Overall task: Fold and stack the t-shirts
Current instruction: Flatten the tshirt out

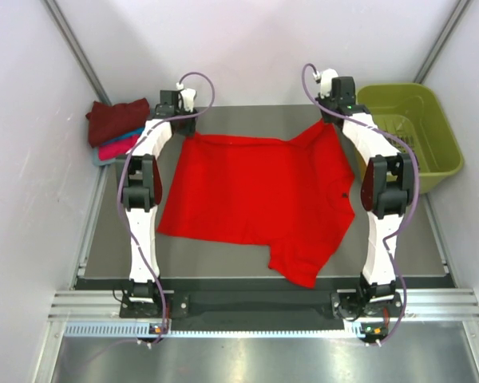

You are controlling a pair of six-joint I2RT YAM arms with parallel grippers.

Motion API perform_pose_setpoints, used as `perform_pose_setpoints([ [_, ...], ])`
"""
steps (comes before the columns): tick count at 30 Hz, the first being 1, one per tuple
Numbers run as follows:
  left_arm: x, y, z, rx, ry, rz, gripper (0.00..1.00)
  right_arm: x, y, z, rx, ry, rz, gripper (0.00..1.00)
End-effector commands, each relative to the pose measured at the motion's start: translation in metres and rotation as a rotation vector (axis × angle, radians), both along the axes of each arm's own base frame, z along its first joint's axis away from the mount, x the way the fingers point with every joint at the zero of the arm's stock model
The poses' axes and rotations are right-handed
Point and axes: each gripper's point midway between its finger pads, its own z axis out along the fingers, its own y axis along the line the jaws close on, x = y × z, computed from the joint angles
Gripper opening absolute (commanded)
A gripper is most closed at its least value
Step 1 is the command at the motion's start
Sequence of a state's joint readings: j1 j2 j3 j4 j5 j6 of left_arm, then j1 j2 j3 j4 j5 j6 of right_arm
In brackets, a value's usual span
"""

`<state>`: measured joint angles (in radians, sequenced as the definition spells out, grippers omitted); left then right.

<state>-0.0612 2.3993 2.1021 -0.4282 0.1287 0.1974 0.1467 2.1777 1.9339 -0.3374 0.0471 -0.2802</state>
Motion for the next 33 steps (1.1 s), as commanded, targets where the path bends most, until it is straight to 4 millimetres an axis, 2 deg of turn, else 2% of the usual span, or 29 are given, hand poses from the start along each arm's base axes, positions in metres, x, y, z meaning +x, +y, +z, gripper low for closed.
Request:
perform_pose_setpoints([
  [1,0.009,0.000,0.006,-0.057,-0.016,0.015,0.56,0.008,0.013,0.033,0.002,-0.091,0.017,0.00],
  [5,0.012,0.007,-0.014,-0.069,0.013,0.033,0.55,0.007,0.015,0.034,-0.002,-0.093,0.018,0.00],
  [8,0.016,0.009,-0.018,-0.073,0.009,0.038,0.47,0.005,0.016,0.037,-0.005,-0.096,0.019,0.00],
  [12,0.021,0.010,-0.018,-0.080,-0.008,0.041,0.34,0.003,0.016,0.038,-0.008,-0.095,0.018,0.00],
  [13,0.023,0.011,-0.017,-0.081,-0.014,0.043,0.25,0.002,0.016,0.037,-0.009,-0.094,0.018,0.00],
  [15,0.025,0.010,-0.015,-0.084,-0.022,0.045,0.17,0.001,0.016,0.039,-0.010,-0.097,0.017,0.00],
  [16,0.026,0.010,-0.013,-0.085,-0.025,0.046,0.06,0.001,0.016,0.038,-0.011,-0.094,0.017,0.00],
  [18,0.027,0.010,-0.009,-0.091,-0.032,0.046,0.00,0.000,0.017,0.040,-0.014,-0.099,0.021,0.00],
  [28,0.031,0.010,0.038,-0.136,-0.117,0.024,0.00,-0.005,0.012,0.041,-0.027,-0.096,0.012,0.00],
  [32,0.030,0.008,0.040,-0.142,-0.115,0.025,0.00,-0.004,0.013,0.043,-0.024,-0.102,0.013,0.00],
  [33,0.031,0.009,0.040,-0.142,-0.118,0.028,0.06,-0.003,0.013,0.042,-0.024,-0.102,0.011,0.00],
])
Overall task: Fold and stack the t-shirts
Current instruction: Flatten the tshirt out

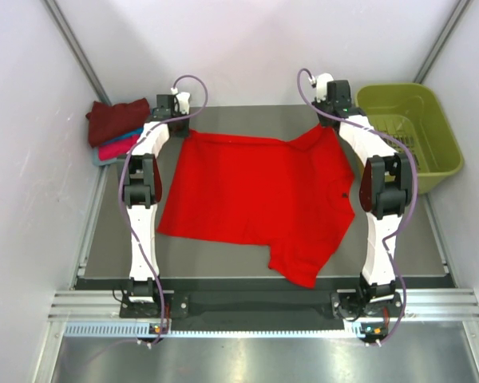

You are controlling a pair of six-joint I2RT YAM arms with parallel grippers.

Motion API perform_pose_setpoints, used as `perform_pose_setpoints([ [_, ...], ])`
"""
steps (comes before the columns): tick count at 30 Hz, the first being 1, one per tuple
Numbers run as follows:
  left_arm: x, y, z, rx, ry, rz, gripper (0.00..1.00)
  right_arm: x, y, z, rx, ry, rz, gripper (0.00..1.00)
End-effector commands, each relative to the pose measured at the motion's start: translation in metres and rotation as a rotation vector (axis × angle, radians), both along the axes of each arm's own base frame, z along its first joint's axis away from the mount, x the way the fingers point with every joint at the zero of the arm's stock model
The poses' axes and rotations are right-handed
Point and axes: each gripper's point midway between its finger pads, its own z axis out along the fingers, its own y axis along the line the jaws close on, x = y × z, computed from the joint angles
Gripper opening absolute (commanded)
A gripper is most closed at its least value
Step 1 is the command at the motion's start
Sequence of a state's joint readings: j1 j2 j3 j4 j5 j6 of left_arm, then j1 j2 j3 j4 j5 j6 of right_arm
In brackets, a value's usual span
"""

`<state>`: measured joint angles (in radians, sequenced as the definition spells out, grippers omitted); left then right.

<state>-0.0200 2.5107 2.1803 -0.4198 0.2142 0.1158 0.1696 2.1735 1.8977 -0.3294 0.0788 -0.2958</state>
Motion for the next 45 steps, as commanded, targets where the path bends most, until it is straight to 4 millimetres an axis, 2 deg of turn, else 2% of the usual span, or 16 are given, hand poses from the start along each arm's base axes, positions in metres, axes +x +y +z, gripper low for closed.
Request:
perform_pose_setpoints([
  [1,0.020,0.003,0.070,-0.020,-0.159,0.013,0.12,0.003,0.006,0.054,0.010,-0.123,0.008,0.00],
  [3,0.023,0.006,0.068,-0.008,-0.168,0.027,0.23,0.003,0.007,0.054,0.010,-0.121,0.010,0.00],
  [6,0.027,0.006,0.056,0.007,-0.165,0.021,0.26,0.002,0.009,0.052,0.009,-0.117,0.013,0.00],
  [8,0.032,0.007,0.051,0.016,-0.174,0.024,0.26,0.001,0.009,0.051,0.009,-0.116,0.013,0.00],
  [13,0.041,0.006,0.055,0.031,-0.212,0.037,0.24,-0.001,0.012,0.049,0.005,-0.111,0.017,0.00],
  [18,0.039,-0.001,0.051,0.019,-0.202,0.018,0.14,-0.002,0.016,0.050,0.004,-0.112,0.022,0.00],
  [21,0.037,-0.001,0.051,0.014,-0.191,0.028,0.14,-0.002,0.017,0.050,0.004,-0.113,0.024,0.00],
  [23,0.036,0.000,0.052,0.013,-0.186,0.039,0.21,-0.002,0.018,0.050,0.000,-0.112,0.026,0.00],
  [24,0.035,0.001,0.052,0.013,-0.184,0.043,0.33,-0.002,0.019,0.050,0.002,-0.113,0.027,0.00],
  [26,0.034,0.000,0.049,0.011,-0.176,0.041,0.40,-0.002,0.020,0.050,-0.001,-0.114,0.030,0.00],
  [33,0.029,-0.004,0.026,-0.010,-0.126,0.028,0.39,-0.003,0.021,0.051,-0.003,-0.114,0.031,0.00],
  [43,0.026,-0.007,0.006,-0.011,-0.093,0.014,0.36,-0.004,0.022,0.049,-0.005,-0.111,0.031,0.00],
  [45,0.026,-0.006,0.004,-0.007,-0.090,0.015,0.33,-0.004,0.022,0.050,-0.006,-0.115,0.030,0.00],
])
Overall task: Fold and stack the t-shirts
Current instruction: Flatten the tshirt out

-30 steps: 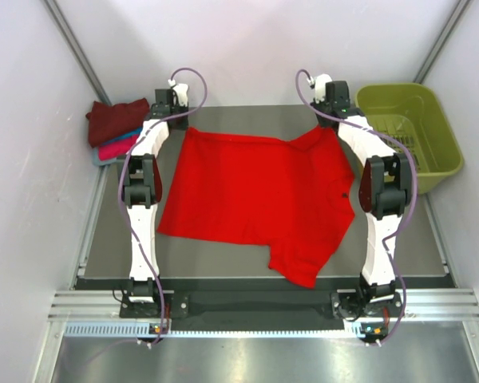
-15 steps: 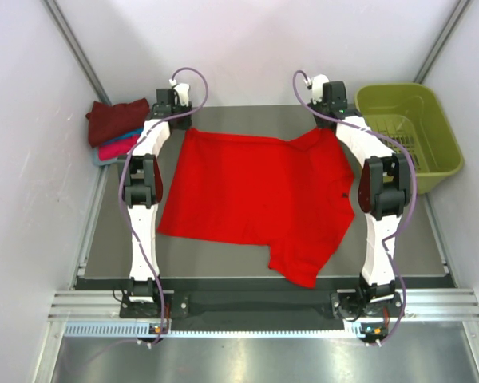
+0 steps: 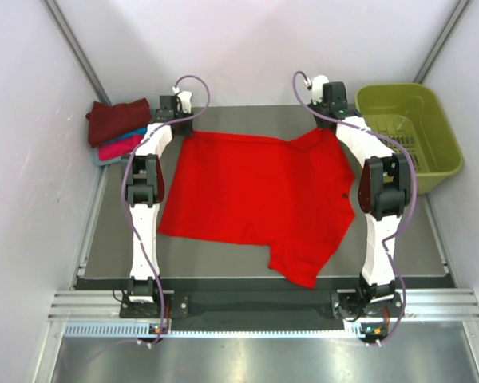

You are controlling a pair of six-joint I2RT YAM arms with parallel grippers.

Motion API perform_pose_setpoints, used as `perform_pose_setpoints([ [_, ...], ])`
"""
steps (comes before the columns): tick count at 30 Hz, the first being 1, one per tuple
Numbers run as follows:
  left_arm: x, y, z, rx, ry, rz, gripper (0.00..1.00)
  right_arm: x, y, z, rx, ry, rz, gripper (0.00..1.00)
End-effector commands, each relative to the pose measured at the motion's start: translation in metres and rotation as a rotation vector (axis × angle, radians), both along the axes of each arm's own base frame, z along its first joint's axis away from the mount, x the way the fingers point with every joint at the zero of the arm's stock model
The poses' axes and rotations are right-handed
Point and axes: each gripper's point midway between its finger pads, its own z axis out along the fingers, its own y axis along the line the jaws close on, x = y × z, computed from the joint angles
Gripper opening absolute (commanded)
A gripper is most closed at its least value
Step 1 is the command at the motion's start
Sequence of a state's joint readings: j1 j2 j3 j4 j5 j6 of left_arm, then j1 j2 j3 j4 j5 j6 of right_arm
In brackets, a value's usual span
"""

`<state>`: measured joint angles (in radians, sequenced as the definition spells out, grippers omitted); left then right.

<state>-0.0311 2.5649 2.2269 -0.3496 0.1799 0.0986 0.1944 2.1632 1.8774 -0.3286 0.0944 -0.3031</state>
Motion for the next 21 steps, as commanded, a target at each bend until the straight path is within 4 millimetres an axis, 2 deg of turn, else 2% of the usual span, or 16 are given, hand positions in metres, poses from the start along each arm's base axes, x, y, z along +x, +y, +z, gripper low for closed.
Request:
perform_pose_setpoints([
  [1,0.006,-0.004,0.009,-0.014,-0.035,-0.012,0.29,0.003,0.010,0.052,0.013,-0.121,0.015,0.00],
  [3,0.007,-0.004,0.012,-0.013,-0.041,-0.015,0.16,0.002,0.010,0.052,0.011,-0.120,0.013,0.00],
  [6,0.008,-0.001,0.022,-0.007,-0.058,-0.005,0.03,0.002,0.011,0.051,0.011,-0.118,0.015,0.00],
  [10,0.009,0.003,0.056,-0.020,-0.105,0.002,0.00,-0.003,0.004,0.058,0.005,-0.125,0.003,0.00],
  [11,0.009,0.004,0.071,-0.024,-0.130,0.006,0.00,-0.005,0.001,0.056,0.002,-0.120,-0.003,0.00],
  [14,0.010,0.009,0.101,-0.034,-0.189,0.021,0.00,-0.006,-0.012,0.058,-0.015,-0.123,-0.022,0.00],
  [16,0.009,0.009,0.109,-0.026,-0.206,0.008,0.00,-0.003,-0.018,0.054,-0.008,-0.116,-0.031,0.00],
  [18,0.009,0.009,0.118,-0.020,-0.222,-0.002,0.00,0.007,-0.033,0.057,0.006,-0.120,-0.056,0.00],
  [19,0.009,0.008,0.119,-0.019,-0.224,-0.007,0.00,0.015,-0.035,0.043,0.007,-0.100,-0.058,0.00],
  [20,0.008,0.009,0.120,-0.016,-0.225,-0.007,0.00,0.024,-0.040,0.056,0.015,-0.131,-0.067,0.00],
  [21,0.008,0.009,0.119,-0.010,-0.224,-0.012,0.00,0.030,-0.041,0.057,0.010,-0.142,-0.061,0.00],
])
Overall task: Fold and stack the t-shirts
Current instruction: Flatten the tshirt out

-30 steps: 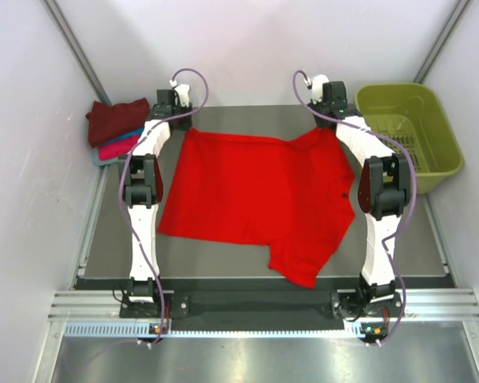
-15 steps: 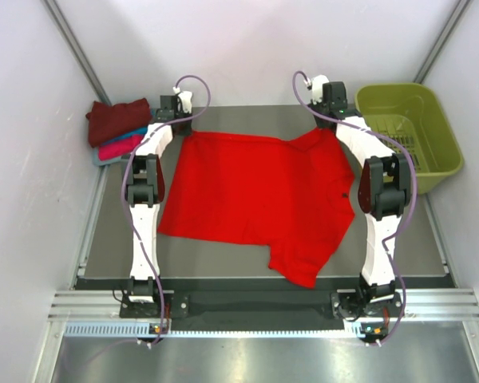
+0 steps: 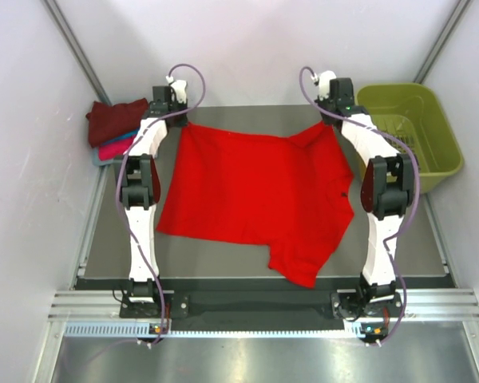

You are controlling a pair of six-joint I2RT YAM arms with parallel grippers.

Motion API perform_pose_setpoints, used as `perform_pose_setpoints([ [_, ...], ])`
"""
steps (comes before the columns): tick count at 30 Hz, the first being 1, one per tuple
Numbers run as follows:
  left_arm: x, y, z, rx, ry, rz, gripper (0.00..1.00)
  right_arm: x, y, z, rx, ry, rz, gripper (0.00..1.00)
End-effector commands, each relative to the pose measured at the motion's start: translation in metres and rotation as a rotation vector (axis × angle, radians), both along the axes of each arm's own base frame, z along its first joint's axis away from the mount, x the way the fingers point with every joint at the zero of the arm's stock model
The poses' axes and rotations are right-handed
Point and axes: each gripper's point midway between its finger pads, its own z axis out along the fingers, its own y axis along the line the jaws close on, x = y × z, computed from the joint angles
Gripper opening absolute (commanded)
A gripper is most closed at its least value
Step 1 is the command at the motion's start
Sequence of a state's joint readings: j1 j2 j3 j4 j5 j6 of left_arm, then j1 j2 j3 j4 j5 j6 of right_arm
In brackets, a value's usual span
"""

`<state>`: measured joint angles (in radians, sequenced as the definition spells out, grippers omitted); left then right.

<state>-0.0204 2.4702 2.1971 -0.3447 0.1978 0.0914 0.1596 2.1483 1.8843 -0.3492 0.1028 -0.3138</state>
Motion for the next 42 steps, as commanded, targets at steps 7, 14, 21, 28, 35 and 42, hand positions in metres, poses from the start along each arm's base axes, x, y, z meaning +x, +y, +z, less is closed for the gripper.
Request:
perform_pose_setpoints([
  [7,0.009,0.008,0.061,0.026,-0.142,-0.010,0.00,0.067,-0.006,0.036,0.058,-0.171,-0.005,0.00],
  [14,0.012,0.018,0.051,0.067,-0.138,0.026,0.00,0.091,0.000,0.044,0.062,-0.248,0.005,0.00],
  [21,0.014,0.024,0.055,0.084,-0.151,0.058,0.00,0.105,0.001,0.052,0.051,-0.311,-0.002,0.00],
  [28,0.011,0.021,0.069,0.072,-0.161,0.038,0.00,0.101,0.000,0.074,0.039,-0.338,0.002,0.00],
  [35,-0.019,0.028,0.107,0.072,-0.179,-0.004,0.00,0.044,0.000,0.079,0.050,-0.211,0.039,0.00],
  [42,-0.052,0.022,0.121,0.045,-0.163,-0.052,0.00,-0.003,0.001,0.093,0.074,-0.159,0.053,0.00],
])
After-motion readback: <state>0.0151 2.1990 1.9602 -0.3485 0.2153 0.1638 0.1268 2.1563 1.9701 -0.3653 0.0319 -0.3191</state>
